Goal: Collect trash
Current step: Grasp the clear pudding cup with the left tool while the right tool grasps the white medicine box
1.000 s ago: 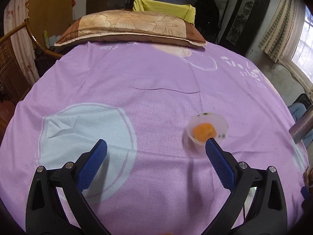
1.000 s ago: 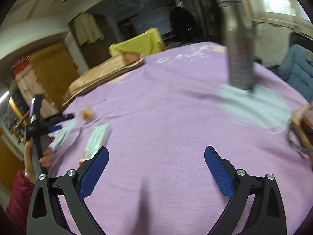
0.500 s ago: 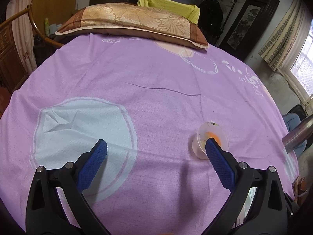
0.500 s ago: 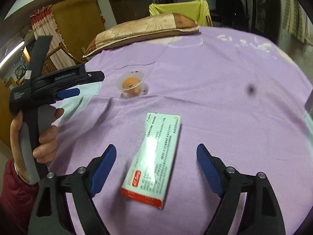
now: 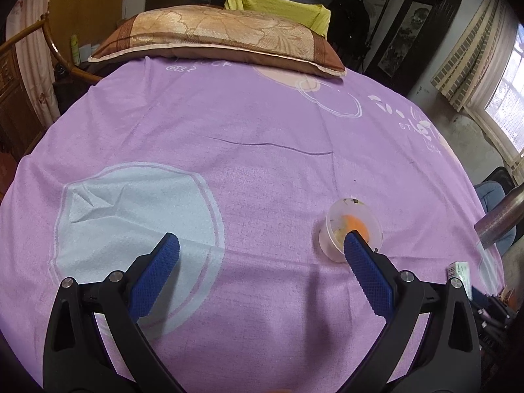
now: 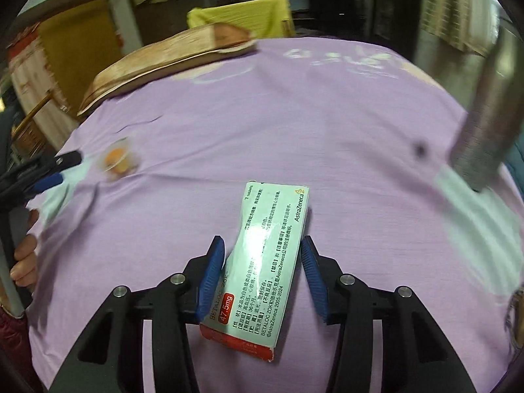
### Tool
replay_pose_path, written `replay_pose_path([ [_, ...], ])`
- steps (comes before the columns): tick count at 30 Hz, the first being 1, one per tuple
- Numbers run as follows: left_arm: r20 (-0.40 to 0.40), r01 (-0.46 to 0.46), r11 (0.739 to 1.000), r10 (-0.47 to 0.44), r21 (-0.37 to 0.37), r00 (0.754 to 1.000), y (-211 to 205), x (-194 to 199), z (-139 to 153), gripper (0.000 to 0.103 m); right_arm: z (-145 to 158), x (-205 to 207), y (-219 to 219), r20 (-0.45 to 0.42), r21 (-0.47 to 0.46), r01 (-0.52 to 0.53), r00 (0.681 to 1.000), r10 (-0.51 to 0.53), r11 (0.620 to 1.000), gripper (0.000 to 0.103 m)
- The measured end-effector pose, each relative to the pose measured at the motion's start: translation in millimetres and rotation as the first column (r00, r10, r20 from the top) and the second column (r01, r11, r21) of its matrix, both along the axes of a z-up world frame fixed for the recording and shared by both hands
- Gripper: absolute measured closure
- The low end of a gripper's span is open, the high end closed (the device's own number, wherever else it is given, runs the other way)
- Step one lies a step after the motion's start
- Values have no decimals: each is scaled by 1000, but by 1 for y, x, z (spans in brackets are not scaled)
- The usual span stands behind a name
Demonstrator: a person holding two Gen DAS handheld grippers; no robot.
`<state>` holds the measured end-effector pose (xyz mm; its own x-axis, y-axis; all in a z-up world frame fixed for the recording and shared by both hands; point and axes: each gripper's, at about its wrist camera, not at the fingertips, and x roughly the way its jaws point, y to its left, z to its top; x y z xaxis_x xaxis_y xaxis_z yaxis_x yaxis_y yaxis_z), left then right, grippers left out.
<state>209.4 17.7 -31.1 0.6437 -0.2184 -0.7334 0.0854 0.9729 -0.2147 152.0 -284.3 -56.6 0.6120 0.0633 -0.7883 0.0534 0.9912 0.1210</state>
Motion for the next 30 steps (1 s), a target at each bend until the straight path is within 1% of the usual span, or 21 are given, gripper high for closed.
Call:
replay_pose_path([
  [1, 2, 2, 1000, -2, 7, 1000, -1, 0, 0, 6, 2, -4, -10, 10, 25, 11, 1000, -11, 1000, 34],
  [2, 3, 4, 1000, -4, 13, 1000, -2, 0, -1, 6, 3, -6, -15, 20, 40, 16, 1000, -17, 999, 30],
  [4, 10, 6, 999, -6, 31, 1000, -5, -1, -1, 6, 7, -10, -23, 46, 54, 31, 998, -34, 998, 30],
  [8, 14, 10, 999, -11, 50, 1000, -7, -1, -3, 7, 6, -8, -28, 63, 90, 13, 998, -19, 996, 29],
  [10, 20, 16, 999, -17, 47, 1000, -8, -1, -3, 6, 3, -7, -29, 62, 139, -13, 998, 4, 990, 23],
  [11, 24, 18, 999, -19, 46, 1000, -9, -2, -2, 6, 3, -9, -33, 75, 177, -17, 997, 4, 984, 21],
  [13, 35, 31, 999, -32, 40, 999, -11, -3, 0, 6, 5, -9, -42, 98, 233, -10, 995, -13, 973, 14],
  [15, 44, 54, 998, -56, 30, 997, -16, -2, 2, 6, 2, -6, -45, 94, 269, -6, 995, -21, 963, 13],
  [17, 37, 84, 996, -85, 17, 996, -22, 1, 2, 6, -2, -5, -50, 76, 301, -2, 997, -22, 954, 13],
  [20, -30, 103, 995, -103, 5, 994, -35, 12, -3, 6, -4, -4, -53, 57, 318, -2, 998, -17, 948, 13],
  [22, -66, 130, 991, -127, 33, 990, -49, 20, -4, 6, -8, -2, -52, 37, 326, -6, 999, -7, 945, 12],
  [25, -57, 138, 984, -132, 111, 990, -71, 30, 0, 6, -8, -1, -50, 37, 322, -17, 999, 5, 947, 12],
  [27, -62, 148, 980, -141, 131, 988, -82, 34, -2, 6, -9, -1, -50, 36, 321, -17, 999, 6, 947, 12],
  [30, -80, 135, 979, -124, 153, 989, -92, 36, -14, 6, -9, -2, -49, 37, 323, -17, 999, 6, 946, 12],
])
